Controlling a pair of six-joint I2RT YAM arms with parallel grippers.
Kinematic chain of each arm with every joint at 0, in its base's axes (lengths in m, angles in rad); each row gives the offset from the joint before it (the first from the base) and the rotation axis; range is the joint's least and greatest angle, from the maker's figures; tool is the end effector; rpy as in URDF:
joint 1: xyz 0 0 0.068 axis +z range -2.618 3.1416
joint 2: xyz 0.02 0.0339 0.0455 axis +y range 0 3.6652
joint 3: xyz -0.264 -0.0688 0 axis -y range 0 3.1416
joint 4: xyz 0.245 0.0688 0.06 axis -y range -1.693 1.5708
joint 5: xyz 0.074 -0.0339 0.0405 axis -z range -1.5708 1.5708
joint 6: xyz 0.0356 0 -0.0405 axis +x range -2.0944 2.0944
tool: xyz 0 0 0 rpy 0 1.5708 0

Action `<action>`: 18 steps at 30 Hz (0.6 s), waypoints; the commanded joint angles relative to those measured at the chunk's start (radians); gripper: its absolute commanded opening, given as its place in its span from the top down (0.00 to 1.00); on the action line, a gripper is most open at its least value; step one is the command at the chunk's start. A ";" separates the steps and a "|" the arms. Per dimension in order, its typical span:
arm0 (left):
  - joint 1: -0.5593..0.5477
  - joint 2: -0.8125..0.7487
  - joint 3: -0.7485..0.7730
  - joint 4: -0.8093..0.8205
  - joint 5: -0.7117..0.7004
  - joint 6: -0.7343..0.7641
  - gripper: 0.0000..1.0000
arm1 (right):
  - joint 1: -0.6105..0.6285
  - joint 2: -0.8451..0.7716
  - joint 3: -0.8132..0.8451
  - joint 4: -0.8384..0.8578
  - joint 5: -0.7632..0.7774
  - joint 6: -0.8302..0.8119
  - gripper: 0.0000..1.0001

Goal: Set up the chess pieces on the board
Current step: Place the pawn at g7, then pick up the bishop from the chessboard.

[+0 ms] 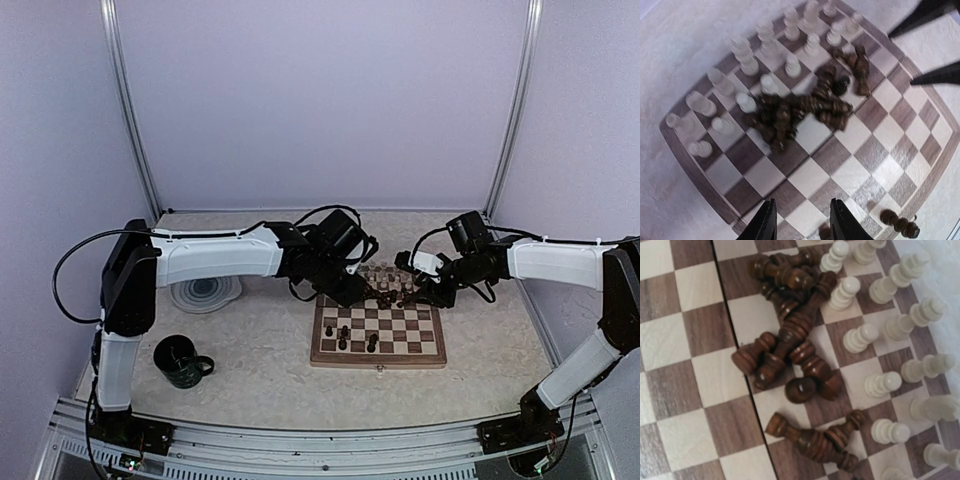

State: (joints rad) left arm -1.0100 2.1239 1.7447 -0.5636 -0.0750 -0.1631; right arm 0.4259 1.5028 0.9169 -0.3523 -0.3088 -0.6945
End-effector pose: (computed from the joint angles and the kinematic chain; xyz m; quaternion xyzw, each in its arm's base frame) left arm 0.2537 -0.3990 0.2146 0.3800 0.8713 -0.1411 0.2768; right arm 0.2716 0.1351 0.2044 -0.5395 0.7701 0.1037 0.3242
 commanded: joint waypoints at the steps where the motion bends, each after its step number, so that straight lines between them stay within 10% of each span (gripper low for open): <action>1: 0.073 0.075 0.107 0.028 0.060 0.042 0.62 | 0.013 0.005 -0.004 -0.013 0.001 0.000 0.57; 18: 0.096 0.230 0.203 0.024 0.153 0.069 0.56 | 0.014 0.014 -0.009 -0.011 0.009 -0.006 0.57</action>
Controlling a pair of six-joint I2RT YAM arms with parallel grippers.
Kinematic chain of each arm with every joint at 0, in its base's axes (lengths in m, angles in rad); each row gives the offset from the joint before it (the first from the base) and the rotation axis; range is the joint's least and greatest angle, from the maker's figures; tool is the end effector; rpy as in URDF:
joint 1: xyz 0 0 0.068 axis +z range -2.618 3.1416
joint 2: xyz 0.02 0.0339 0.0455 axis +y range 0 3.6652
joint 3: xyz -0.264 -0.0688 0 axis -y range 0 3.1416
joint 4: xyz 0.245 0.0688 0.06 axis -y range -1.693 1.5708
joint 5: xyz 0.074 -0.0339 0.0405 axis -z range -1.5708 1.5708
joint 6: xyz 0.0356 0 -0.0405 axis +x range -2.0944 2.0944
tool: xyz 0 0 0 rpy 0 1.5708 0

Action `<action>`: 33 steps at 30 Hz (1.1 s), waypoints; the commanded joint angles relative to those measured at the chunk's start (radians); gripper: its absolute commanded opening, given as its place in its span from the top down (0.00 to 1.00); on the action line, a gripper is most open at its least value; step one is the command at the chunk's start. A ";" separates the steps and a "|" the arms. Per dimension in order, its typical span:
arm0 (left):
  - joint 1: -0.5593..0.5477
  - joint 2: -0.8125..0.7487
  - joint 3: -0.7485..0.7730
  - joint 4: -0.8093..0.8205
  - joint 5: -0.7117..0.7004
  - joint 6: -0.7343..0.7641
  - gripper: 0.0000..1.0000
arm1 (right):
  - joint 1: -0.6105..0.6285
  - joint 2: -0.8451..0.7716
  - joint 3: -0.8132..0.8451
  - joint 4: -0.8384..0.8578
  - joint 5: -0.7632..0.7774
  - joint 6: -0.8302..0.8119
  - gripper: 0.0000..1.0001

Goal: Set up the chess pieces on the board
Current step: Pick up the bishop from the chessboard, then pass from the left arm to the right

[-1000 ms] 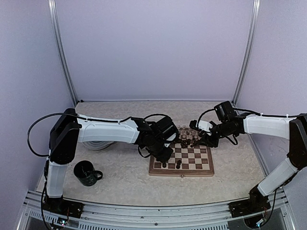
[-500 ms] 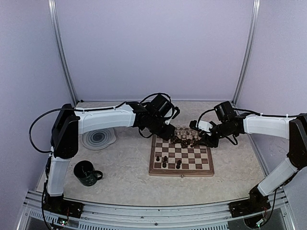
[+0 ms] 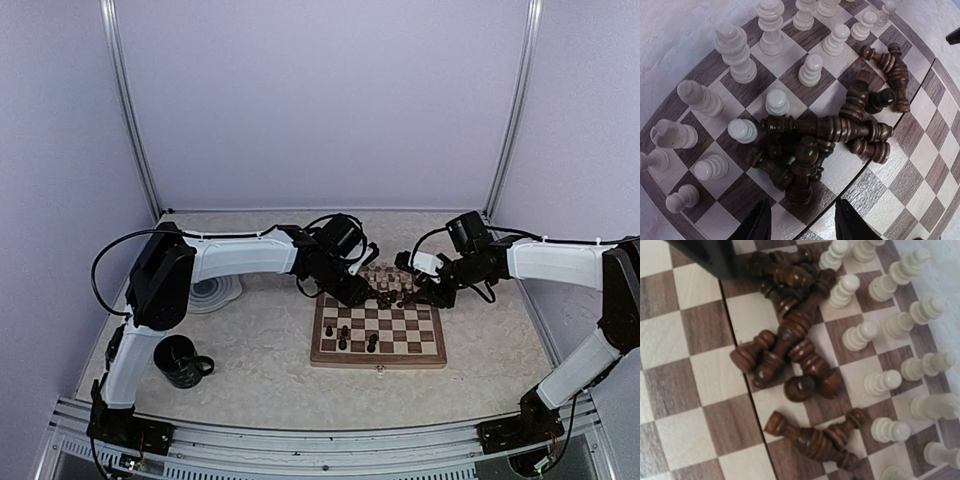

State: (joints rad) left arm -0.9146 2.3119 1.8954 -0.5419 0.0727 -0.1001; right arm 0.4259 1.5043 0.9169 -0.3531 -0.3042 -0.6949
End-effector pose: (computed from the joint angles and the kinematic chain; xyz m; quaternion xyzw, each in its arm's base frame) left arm 0.3088 -0.4053 0.1744 0.3875 0.8706 -0.1766 0.2465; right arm 0.2718 0.1350 0.2039 -0.5393 0.7711 0.1017 0.3229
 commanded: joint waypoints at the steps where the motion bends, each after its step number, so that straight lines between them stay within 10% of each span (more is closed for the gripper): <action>1: 0.000 0.052 0.063 -0.002 0.005 0.005 0.56 | 0.013 0.013 -0.009 -0.008 0.005 -0.006 0.57; 17: -0.031 0.046 0.002 -0.006 -0.018 0.021 0.87 | 0.014 0.021 -0.003 -0.019 0.000 -0.004 0.57; 33: -0.099 -0.374 -0.387 0.363 0.020 0.038 0.89 | 0.009 -0.022 0.188 -0.080 -0.351 0.194 0.57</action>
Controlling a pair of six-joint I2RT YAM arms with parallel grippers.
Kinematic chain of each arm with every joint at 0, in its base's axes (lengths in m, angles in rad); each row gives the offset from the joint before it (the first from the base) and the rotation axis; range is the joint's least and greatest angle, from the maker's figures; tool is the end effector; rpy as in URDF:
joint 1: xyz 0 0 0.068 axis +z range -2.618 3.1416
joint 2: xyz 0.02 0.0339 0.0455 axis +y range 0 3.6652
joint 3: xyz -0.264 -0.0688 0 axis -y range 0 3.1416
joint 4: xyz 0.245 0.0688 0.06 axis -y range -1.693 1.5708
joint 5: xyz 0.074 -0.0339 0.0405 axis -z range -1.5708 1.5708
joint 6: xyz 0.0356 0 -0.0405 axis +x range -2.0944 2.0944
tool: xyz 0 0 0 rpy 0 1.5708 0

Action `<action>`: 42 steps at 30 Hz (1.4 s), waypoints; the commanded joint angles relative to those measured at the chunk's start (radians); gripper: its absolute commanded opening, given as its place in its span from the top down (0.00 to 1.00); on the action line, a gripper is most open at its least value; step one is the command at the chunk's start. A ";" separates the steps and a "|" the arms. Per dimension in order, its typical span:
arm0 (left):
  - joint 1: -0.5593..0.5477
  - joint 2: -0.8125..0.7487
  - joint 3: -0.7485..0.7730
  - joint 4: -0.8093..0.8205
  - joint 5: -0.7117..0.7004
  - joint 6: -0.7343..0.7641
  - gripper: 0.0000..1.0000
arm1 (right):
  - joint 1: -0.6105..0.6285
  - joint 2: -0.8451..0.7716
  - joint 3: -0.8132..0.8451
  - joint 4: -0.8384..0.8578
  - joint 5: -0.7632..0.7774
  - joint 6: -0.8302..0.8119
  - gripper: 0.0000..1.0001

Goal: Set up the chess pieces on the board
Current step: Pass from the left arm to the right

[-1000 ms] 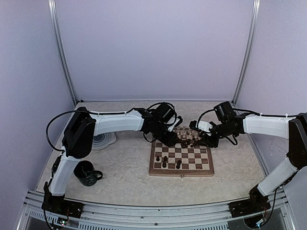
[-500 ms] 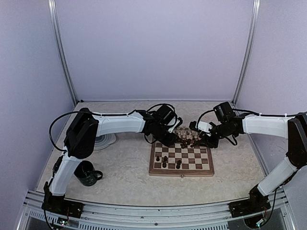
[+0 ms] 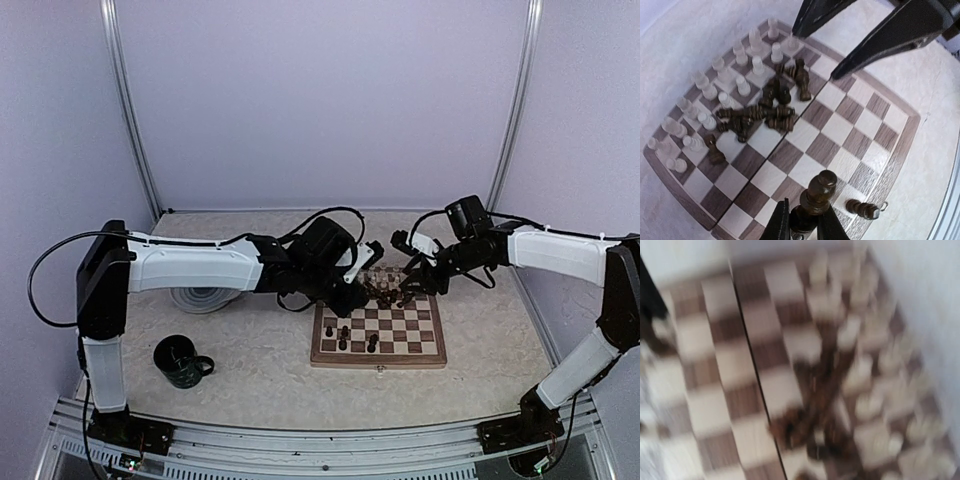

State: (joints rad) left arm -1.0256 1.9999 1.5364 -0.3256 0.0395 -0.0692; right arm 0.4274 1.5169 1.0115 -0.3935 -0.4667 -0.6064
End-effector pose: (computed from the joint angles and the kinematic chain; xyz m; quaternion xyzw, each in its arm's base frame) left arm 0.2337 -0.3881 0.2199 0.4321 0.8172 -0.2138 0.3157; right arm 0.2801 0.1452 0.2282 -0.5202 0.7608 0.1888 0.3390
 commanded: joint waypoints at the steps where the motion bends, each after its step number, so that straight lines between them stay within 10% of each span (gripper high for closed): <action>1: 0.016 -0.078 -0.034 0.164 0.083 0.015 0.89 | 0.007 -0.044 0.111 -0.055 -0.235 0.125 0.56; 12: 0.002 -0.152 -0.217 0.420 0.203 -0.008 0.86 | 0.024 0.041 0.164 -0.075 -0.580 0.341 0.49; 33: -0.030 -0.153 -0.234 0.425 0.162 -0.024 0.86 | 0.073 0.029 0.146 -0.171 -0.675 0.258 0.46; 42: -0.031 -0.167 -0.243 0.441 0.176 -0.036 0.86 | 0.073 0.032 0.104 -0.097 -0.614 0.290 0.63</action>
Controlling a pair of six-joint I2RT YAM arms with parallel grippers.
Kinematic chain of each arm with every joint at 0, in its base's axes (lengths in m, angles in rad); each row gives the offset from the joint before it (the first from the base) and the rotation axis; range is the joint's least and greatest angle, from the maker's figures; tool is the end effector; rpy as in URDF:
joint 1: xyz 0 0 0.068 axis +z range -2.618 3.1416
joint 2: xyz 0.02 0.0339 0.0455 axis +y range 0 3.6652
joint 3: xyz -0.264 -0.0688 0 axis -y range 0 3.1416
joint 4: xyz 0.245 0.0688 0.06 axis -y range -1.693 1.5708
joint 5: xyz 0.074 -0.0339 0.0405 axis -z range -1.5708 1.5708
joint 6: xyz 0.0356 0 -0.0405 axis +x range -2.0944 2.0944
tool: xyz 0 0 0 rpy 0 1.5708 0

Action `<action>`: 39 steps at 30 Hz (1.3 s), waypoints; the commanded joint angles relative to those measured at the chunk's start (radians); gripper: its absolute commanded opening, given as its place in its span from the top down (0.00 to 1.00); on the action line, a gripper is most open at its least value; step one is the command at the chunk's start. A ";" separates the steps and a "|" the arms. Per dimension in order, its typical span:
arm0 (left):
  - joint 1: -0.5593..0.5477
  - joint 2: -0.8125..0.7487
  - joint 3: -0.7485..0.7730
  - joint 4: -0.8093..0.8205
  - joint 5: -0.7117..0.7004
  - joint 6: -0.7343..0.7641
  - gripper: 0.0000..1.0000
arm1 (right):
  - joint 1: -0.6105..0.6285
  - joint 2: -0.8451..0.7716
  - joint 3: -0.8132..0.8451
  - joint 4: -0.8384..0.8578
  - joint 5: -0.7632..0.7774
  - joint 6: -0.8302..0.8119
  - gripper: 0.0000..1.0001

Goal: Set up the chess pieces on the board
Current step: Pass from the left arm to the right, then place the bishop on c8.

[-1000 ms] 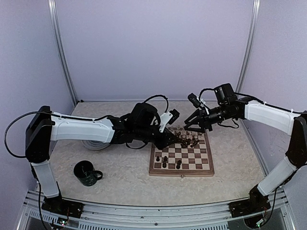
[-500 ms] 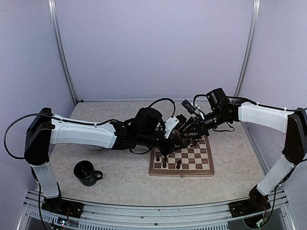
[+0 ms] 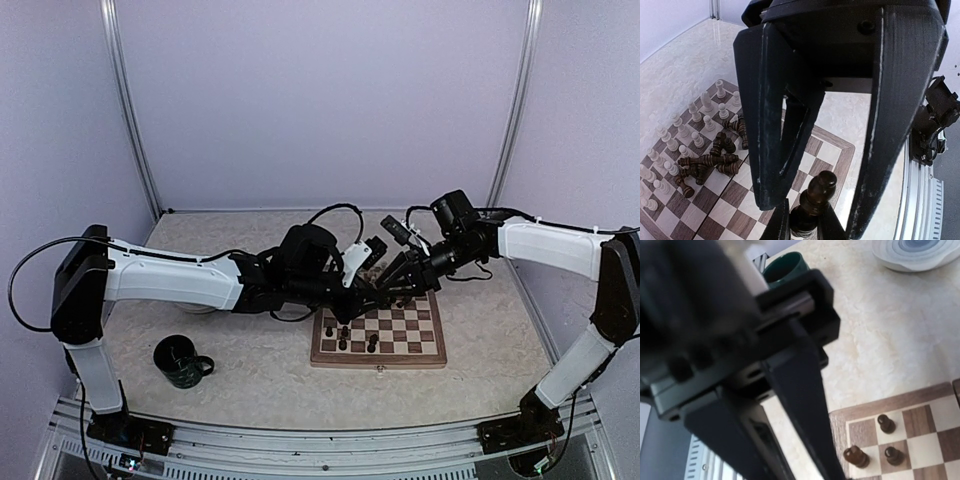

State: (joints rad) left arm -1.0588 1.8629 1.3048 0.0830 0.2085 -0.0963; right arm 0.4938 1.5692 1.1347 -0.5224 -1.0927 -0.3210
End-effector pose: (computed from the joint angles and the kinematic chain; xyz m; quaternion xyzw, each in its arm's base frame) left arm 0.2054 -0.3806 0.2377 0.4410 0.7275 -0.3572 0.3855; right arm 0.2660 0.1791 0.2549 -0.4669 0.6856 0.5157 0.2145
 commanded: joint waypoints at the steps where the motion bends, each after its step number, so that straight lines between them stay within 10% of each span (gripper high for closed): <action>1: 0.002 -0.030 -0.012 0.032 0.011 -0.011 0.86 | 0.006 -0.021 -0.023 0.045 0.016 0.011 0.67; 9: 0.002 -0.029 -0.007 0.024 0.013 -0.021 0.74 | 0.005 -0.037 -0.036 0.076 0.063 0.016 1.00; 17: 0.004 -0.064 -0.023 -0.022 -0.108 0.037 0.42 | -0.029 -0.122 -0.026 -0.056 0.223 -0.126 1.00; 39: 0.099 -0.127 -0.064 0.008 -0.227 0.030 0.40 | 0.153 -0.317 -0.424 0.036 0.588 -0.294 1.00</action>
State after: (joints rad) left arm -0.9585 1.7508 1.2480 0.0792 -0.0177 -0.0547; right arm 0.6300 1.2530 0.7292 -0.5621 -0.5652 -0.6128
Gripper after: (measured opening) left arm 0.596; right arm 0.088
